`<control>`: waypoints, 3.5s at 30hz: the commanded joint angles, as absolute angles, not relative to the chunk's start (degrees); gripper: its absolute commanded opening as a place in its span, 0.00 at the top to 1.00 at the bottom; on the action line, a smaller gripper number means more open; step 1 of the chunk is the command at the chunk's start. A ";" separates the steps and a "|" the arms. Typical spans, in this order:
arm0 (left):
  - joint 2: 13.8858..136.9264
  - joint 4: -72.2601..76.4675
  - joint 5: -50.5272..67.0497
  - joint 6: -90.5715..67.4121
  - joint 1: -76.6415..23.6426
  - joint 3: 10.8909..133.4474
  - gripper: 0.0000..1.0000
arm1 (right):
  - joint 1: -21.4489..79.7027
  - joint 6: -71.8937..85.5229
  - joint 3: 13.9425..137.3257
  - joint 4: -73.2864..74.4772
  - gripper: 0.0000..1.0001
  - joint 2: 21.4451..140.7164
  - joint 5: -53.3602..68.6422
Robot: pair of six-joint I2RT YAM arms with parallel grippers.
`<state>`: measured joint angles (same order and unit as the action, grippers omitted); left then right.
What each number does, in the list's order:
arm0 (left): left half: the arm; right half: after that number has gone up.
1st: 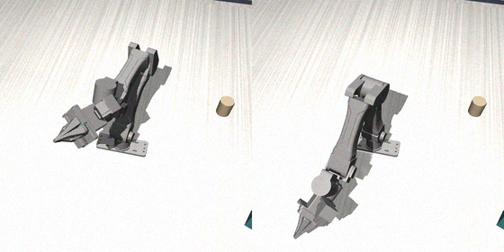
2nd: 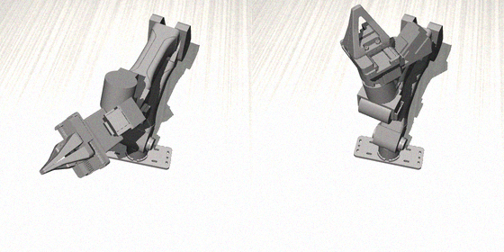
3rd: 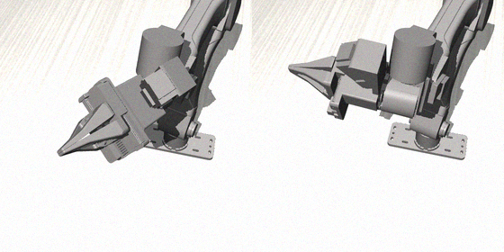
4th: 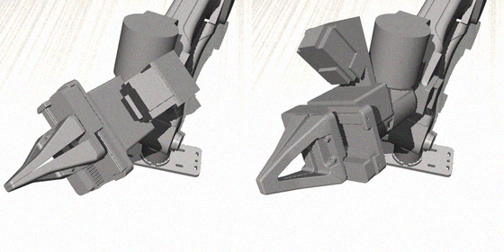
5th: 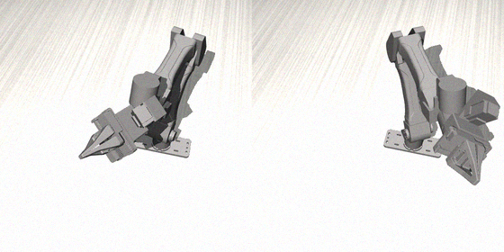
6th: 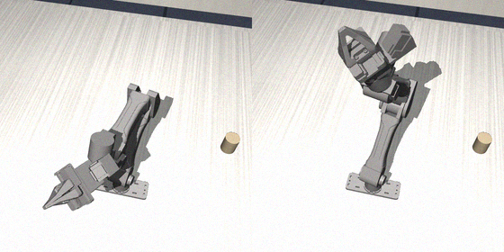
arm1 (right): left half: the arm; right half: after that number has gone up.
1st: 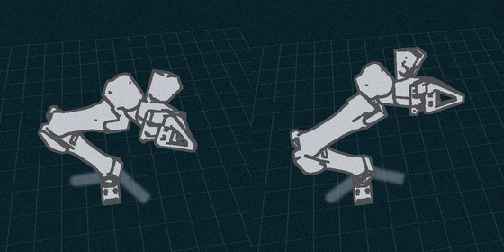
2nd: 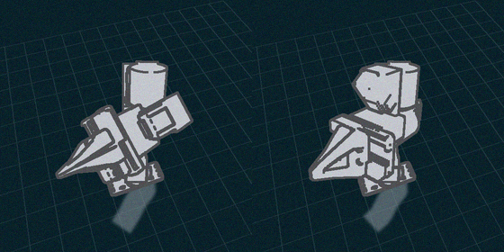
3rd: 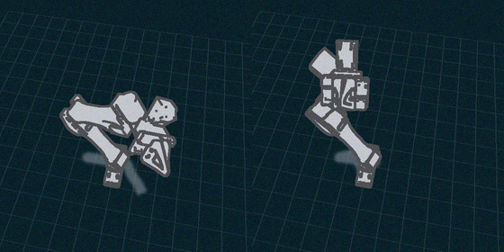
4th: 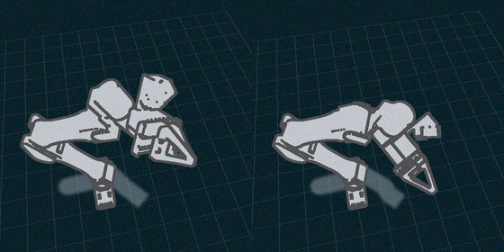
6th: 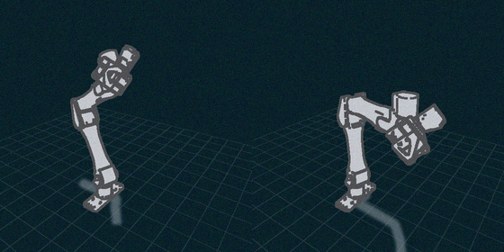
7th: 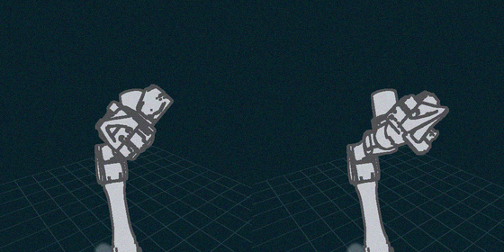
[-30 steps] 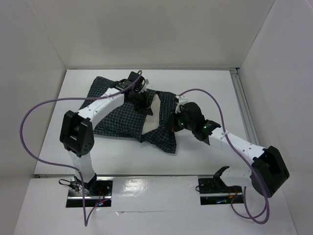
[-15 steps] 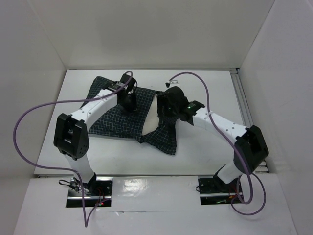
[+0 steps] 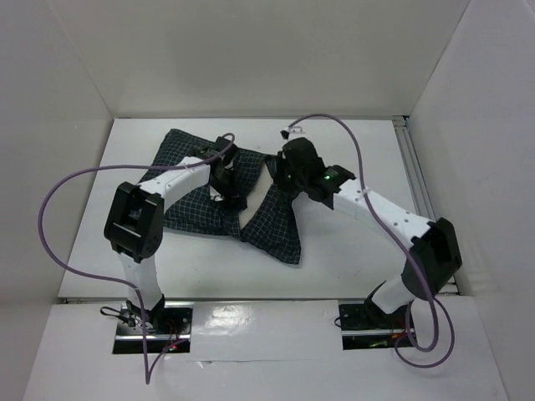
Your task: Put the pillow into the pillowcase
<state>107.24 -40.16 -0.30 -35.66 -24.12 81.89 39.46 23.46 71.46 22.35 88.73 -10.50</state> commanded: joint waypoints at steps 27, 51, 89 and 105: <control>94.84 -40.69 7.38 -35.95 -19.78 89.74 0.62 | 39.10 24.17 70.40 26.10 0.40 81.91 -13.01; 86.40 -41.22 3.78 -36.56 -7.57 73.84 0.58 | 45.97 24.35 70.66 16.17 1.00 77.78 -3.16; 87.27 -36.12 7.91 -35.51 1.32 65.92 0.20 | 47.55 23.56 83.50 23.02 0.58 102.05 -11.50; 89.99 -26.03 9.83 -43.76 5.98 61.44 0.24 | 38.23 37.52 45.20 21.65 0.00 65.21 -0.90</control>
<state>86.56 -30.94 6.00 -41.32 7.31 60.25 37.67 32.58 52.82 23.51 62.83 -10.90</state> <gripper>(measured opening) 0.797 0.999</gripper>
